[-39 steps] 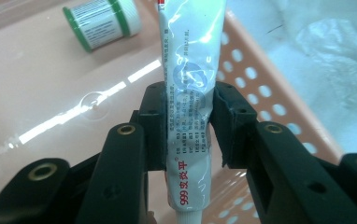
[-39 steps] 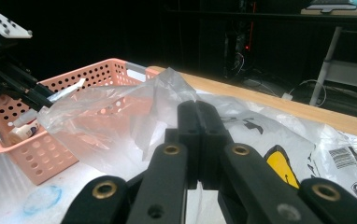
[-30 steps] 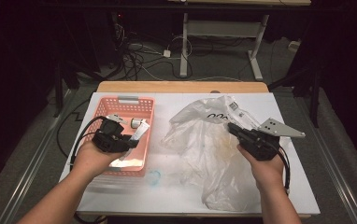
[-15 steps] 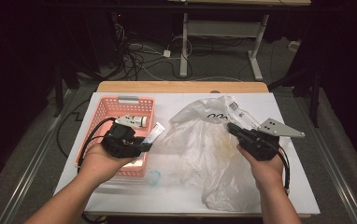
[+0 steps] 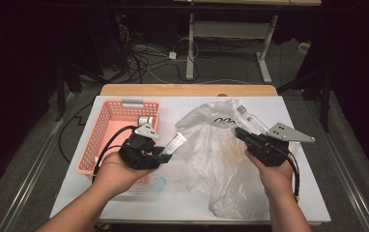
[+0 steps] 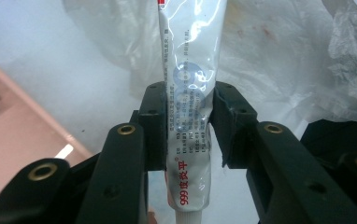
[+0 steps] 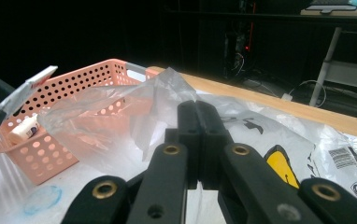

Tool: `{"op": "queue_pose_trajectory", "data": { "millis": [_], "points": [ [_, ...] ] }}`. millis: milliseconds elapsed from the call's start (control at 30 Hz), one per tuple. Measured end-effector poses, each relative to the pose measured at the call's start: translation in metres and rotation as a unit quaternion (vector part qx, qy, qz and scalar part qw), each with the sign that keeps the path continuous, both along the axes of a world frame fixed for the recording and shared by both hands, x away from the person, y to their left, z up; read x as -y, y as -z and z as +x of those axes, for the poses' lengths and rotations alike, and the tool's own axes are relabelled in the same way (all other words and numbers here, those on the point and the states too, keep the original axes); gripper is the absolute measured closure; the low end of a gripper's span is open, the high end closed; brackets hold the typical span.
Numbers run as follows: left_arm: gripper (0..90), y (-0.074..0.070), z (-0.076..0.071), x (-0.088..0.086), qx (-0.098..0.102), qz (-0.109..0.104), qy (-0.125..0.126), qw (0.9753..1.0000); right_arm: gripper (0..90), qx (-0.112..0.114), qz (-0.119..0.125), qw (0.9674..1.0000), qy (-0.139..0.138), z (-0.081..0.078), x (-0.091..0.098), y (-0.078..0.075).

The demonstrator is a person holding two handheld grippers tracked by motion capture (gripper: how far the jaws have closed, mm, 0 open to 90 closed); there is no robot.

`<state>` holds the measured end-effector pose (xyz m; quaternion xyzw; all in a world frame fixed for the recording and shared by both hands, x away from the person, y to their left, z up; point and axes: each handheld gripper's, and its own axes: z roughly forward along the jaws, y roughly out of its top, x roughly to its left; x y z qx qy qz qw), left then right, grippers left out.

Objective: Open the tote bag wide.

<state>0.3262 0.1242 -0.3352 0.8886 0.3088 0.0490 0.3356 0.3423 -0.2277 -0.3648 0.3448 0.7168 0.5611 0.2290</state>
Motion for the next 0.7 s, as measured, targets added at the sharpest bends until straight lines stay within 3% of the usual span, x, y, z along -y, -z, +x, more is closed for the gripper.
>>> {"op": "queue_pose_trajectory", "data": {
  "millis": [267,700],
  "points": [
    [66.3,0.009,-0.004,0.028,0.0,-0.003,0.027,0.9996,90.0,-0.001,0.001,1.0,-0.001,0.0,0.0,0.0],
    [66.3,0.028,0.006,0.063,-0.005,0.0,0.042,0.9991,90.0,0.001,0.002,1.0,-0.003,-0.001,0.0,0.0]
  ]
}}
